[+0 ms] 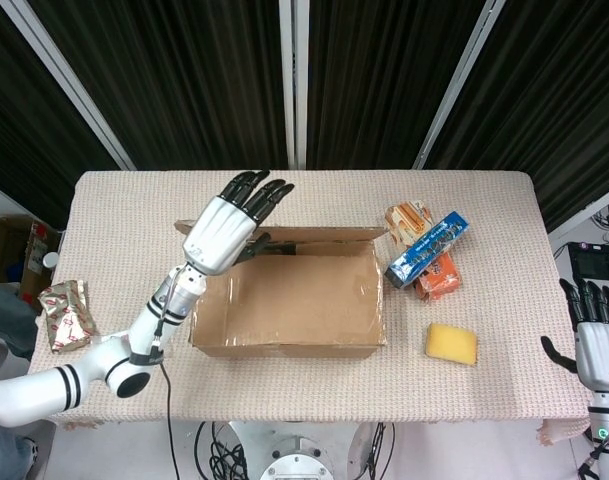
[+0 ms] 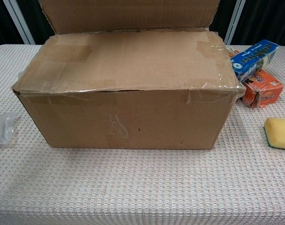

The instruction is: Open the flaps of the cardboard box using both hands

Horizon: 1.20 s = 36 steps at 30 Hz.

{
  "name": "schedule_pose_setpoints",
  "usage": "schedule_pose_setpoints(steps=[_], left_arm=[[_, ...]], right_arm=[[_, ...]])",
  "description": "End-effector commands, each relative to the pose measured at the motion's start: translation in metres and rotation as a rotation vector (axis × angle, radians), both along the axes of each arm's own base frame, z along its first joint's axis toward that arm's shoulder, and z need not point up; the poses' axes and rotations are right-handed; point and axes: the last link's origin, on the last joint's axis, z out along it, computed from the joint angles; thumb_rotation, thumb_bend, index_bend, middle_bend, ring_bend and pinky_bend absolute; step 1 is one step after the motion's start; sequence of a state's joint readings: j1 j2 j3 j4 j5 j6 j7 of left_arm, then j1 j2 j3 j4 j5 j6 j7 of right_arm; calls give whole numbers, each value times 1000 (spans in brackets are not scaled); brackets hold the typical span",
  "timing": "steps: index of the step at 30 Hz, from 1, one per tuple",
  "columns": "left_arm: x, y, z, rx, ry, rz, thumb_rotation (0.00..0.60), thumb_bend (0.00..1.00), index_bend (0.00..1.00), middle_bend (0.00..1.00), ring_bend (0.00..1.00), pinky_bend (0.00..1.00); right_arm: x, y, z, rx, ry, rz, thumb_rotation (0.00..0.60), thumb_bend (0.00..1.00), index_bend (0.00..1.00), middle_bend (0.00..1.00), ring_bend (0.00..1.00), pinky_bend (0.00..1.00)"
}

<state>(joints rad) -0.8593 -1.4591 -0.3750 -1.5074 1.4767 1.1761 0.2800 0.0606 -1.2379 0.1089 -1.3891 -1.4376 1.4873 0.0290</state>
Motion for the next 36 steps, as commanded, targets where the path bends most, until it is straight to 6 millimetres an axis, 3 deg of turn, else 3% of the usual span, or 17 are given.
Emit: schedule_pose_setpoints(steps=[1, 13, 18, 23, 27, 29, 34, 36], left_arm=[[5, 18, -2, 50, -31, 4, 600, 328, 80, 145, 111, 185], [-16, 55, -24, 216, 73, 84, 600, 326, 54, 82, 109, 185], [-21, 54, -10, 222, 15, 90, 600, 324, 53, 82, 108, 186], [-37, 42, 20, 204, -44, 117, 600, 317, 62, 86, 109, 188], [-77, 28, 51, 207, -34, 187, 600, 314, 81, 87, 108, 190], [-107, 20, 68, 197, -20, 264, 600, 298, 84, 87, 108, 191], [-183, -14, 102, 143, -47, 487, 599, 117, 85, 108, 109, 196], [-211, -33, 109, 130, -80, 545, 536, 79, 87, 115, 109, 196]], right_arm=[[0, 0, 0, 1, -2, -1, 600, 174, 0, 0, 0, 0], [-1, 0, 2, 1, -10, -4, 600, 176, 0, 0, 0, 0], [2, -2, 4, 3, -10, 8, 600, 176, 0, 0, 0, 0], [21, -10, 10, -4, -23, 118, 600, 176, 0, 0, 0, 0], [47, -19, 22, -5, -32, 256, 600, 176, 0, 0, 0, 0], [63, -26, 28, 12, -23, 321, 600, 176, 0, 0, 0, 0], [110, -48, 37, 101, -36, 445, 600, 170, 0, 0, 0, 0], [131, -57, 41, 158, -62, 479, 600, 165, 0, 0, 0, 0]])
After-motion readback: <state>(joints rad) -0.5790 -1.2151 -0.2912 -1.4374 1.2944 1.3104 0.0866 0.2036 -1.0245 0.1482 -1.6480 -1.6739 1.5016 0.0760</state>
